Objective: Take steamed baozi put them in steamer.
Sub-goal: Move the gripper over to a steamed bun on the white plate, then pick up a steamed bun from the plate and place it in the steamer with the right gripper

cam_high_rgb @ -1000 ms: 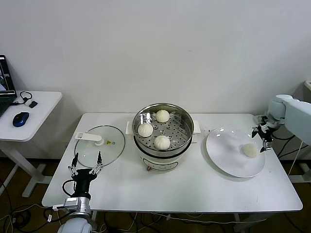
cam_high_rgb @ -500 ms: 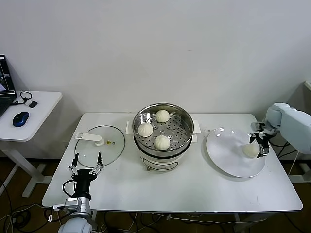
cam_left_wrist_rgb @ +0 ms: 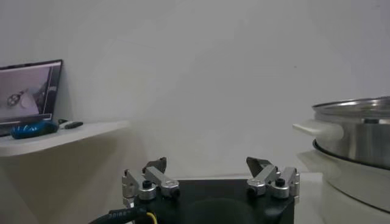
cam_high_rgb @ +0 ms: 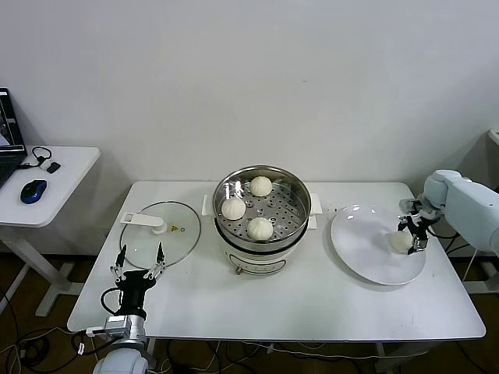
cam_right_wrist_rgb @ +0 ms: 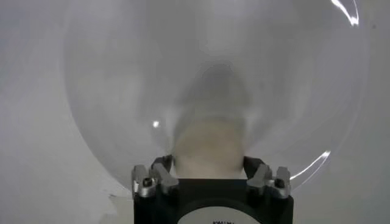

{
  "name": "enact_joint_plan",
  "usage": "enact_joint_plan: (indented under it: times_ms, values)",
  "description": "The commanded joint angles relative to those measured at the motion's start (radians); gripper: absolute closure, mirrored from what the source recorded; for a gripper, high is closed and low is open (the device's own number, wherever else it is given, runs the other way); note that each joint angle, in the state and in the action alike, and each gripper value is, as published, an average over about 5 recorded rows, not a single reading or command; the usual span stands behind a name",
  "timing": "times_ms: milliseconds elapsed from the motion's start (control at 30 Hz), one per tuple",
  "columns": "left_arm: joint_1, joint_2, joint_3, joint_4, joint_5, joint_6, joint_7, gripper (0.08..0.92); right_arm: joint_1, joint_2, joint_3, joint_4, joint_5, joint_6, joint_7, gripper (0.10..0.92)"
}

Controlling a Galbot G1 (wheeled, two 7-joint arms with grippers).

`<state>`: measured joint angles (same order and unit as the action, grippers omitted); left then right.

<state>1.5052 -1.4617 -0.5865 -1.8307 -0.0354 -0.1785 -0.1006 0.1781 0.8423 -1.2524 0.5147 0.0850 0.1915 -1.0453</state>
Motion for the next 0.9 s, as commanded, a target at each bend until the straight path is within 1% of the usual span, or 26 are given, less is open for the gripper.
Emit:
enact_joint_plan:
  times_ms: [33, 133, 233, 400, 567, 733, 900]
  values:
    - [0.001, 0.001, 0.001, 0.000, 0.000, 0.000, 0.000, 0.177, -0.003, 0.005, 0.015, -0.002, -0.007, -0.003, 0.002, 0.337]
    - [0.003, 0.000, 0.001, -0.004, 0.001, 0.000, 0.000, 0.177, 0.011, -0.005, 0.007, 0.023, 0.000, -0.012, 0.002, 0.409]
    - [0.004, 0.001, 0.000, -0.007, 0.001, 0.001, 0.000, 0.177, 0.072, -0.039, -0.060, 0.106, 0.031, -0.031, 0.001, 0.437]
    - [0.002, 0.006, 0.002, -0.008, -0.002, 0.000, 0.001, 0.177, 0.333, -0.118, -0.331, 0.360, 0.165, -0.083, 0.003, 0.439]
    - [-0.006, 0.015, 0.012, 0.003, 0.005, -0.010, 0.001, 0.177, 0.658, -0.127, -0.613, 0.589, 0.334, -0.140, 0.005, 0.424]
    - [-0.013, 0.017, 0.020, -0.002, 0.004, -0.009, 0.003, 0.177, 0.906, -0.069, -0.755, 0.728, 0.476, -0.196, 0.005, 0.399]
    - [-0.019, 0.020, 0.025, -0.001, -0.004, -0.007, 0.004, 0.177, 1.028, 0.009, -0.799, 0.815, 0.568, -0.247, 0.010, 0.398]
